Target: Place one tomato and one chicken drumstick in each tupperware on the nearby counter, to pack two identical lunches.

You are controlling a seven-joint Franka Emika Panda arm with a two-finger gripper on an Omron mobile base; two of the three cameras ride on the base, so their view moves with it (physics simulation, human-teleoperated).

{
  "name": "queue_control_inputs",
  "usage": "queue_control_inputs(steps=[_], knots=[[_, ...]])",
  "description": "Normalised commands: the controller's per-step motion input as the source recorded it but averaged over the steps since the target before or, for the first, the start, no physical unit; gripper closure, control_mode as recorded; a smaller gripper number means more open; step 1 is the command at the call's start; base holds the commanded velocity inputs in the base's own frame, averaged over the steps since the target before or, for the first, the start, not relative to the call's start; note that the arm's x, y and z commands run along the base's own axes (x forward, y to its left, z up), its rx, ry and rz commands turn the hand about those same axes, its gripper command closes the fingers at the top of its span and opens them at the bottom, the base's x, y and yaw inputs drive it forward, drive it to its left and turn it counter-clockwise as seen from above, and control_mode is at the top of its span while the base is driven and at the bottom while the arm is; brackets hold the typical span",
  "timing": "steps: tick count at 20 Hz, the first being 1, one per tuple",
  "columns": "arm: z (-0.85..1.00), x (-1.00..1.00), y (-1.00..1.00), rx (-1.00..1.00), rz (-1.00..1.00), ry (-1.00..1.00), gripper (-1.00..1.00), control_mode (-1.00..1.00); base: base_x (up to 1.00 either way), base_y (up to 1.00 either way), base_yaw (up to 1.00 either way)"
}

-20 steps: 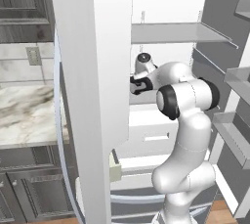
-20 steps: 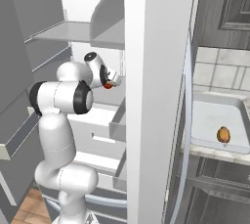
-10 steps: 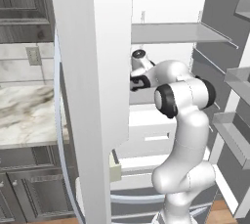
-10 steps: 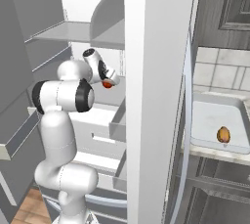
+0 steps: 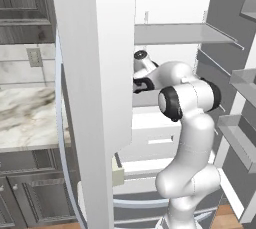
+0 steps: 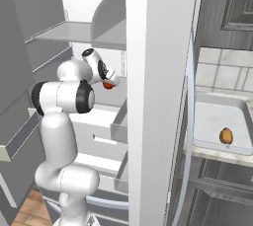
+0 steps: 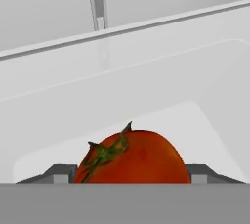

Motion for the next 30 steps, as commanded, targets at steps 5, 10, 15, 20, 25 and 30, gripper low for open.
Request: queue_control_inputs(steps=[5,10,15,20,25,30], knots=[[-0.05,-0.96,-0.06,0.00,0.00,-0.06,1.00,-1.00,0.00,0.00,0.00],[0.42,-0.85,-0.04,0.00,0.02,-0.14,1.00,-1.00,0.00,0.00,0.00],[0.60,-0.95,-0.10,0.00,0.03,-0.23,1.00,-1.00,0.00,0.00,0.00],[0.59,-0.98,-0.19,0.00,0.06,-0.12,1.00,-1.00,0.00,0.00,0.00],[0.70,-0.89,-0.17,0.00,0.10,-0.01,1.00,-1.00,0.00,0.00,0.00],[0.68,-0.82,-0.10,0.00,0.10,0.00,1.00,-1.00,0.00,0.00,0.00]])
